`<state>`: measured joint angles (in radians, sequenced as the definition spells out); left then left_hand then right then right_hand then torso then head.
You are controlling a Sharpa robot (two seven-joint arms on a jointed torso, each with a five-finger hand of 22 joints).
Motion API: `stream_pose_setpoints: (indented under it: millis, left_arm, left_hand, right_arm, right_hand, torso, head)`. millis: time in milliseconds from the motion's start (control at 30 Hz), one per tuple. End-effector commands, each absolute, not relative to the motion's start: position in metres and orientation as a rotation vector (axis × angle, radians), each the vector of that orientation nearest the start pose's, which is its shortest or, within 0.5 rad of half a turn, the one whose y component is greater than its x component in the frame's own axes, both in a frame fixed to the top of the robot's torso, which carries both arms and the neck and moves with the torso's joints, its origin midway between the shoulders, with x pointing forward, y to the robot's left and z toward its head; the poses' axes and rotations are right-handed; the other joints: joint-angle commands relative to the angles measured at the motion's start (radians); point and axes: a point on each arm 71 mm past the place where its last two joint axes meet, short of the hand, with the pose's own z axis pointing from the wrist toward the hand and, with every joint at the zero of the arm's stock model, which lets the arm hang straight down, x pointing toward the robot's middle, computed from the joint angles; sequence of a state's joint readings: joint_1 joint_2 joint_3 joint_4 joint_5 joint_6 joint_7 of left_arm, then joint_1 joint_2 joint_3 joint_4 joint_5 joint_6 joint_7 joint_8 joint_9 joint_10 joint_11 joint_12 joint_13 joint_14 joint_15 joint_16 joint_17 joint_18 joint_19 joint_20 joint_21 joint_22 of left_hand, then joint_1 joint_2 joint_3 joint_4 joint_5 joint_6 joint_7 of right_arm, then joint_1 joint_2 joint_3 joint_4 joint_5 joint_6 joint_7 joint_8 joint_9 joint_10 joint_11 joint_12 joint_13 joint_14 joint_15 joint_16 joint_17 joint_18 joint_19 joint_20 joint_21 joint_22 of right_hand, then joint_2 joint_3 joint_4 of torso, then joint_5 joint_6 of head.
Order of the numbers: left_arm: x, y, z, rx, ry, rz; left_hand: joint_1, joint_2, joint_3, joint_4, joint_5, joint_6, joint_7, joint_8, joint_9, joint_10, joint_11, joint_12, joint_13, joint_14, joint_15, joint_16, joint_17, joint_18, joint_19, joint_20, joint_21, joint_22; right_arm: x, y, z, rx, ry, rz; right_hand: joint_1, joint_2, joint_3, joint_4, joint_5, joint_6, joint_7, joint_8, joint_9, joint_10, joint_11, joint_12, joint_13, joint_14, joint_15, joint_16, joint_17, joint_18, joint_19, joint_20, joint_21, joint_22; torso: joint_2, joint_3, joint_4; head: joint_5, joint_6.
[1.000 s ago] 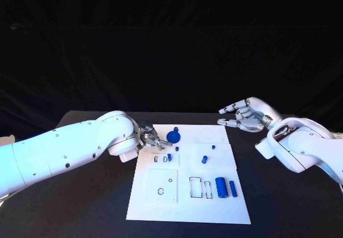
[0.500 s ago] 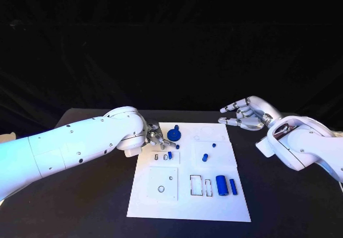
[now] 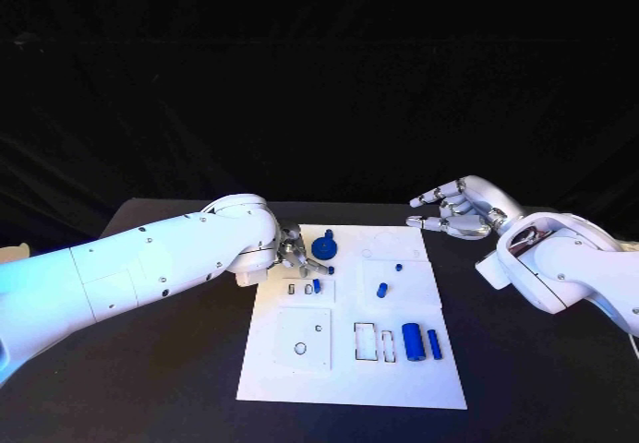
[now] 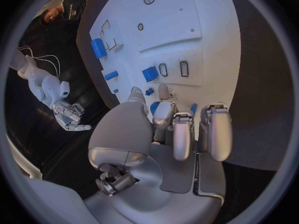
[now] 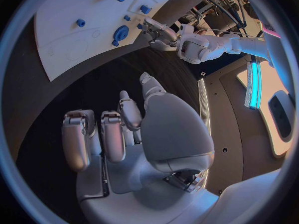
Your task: Assemble the parts on the task board
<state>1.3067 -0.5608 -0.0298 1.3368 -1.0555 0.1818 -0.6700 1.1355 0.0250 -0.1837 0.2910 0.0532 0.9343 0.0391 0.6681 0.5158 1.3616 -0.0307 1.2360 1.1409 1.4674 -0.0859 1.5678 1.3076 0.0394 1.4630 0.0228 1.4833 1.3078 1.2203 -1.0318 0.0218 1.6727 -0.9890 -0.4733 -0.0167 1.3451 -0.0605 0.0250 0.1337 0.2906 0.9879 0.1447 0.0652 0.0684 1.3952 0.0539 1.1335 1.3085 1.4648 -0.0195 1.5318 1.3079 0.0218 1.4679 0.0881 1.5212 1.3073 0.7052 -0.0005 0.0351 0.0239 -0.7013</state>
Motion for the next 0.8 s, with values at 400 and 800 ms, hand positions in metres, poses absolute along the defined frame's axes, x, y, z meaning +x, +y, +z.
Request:
stream_pose_setpoints:
  millis: [400, 800]
  left_arm:
    - [0.5233, 0.1242, -0.1898, -0.106, 2.334, -0.308]
    - [0.5205, 0.1201, -0.1937, -0.102, 2.362, -0.327]
  left_hand:
    - [0.009, 0.017, -0.006, -0.003, -0.002, -0.01, -0.003, 0.01, 0.011, 0.004, -0.003, 0.004, 0.002, 0.103, -0.007, 0.003, 0.263, -0.007, 0.058, -0.007, 0.003, 0.104]
    - [0.039, 0.029, -0.003, -0.005, 0.002, -0.016, -0.005, 0.021, 0.029, 0.007, -0.004, 0.009, 0.008, 0.103, -0.007, 0.003, 0.263, -0.008, 0.059, -0.007, 0.007, 0.111]
  right_arm:
    - [0.4694, -0.2543, -0.1365, 0.328, 1.541, 0.866]
    - [0.4699, -0.2533, -0.1371, 0.325, 1.537, 0.87]
  right_hand:
    - [0.01, 0.003, -0.006, 0.0, 0.01, 0.007, -0.002, 0.003, 0.001, -0.007, 0.0, -0.007, -0.001, 0.087, 0.001, -0.005, 0.187, 0.003, 0.047, -0.001, -0.006, 0.162]
    - [0.004, 0.007, -0.011, 0.006, 0.015, 0.008, -0.002, 0.003, 0.001, -0.006, 0.0, -0.005, -0.001, 0.088, 0.0, -0.004, 0.19, 0.003, 0.047, -0.001, -0.006, 0.162]
  torso:
    - [0.0, 0.0006, 0.0006]
    - [0.0, 0.0008, 0.0018]
  head:
    - [0.003, -0.008]
    - [0.001, -0.01]
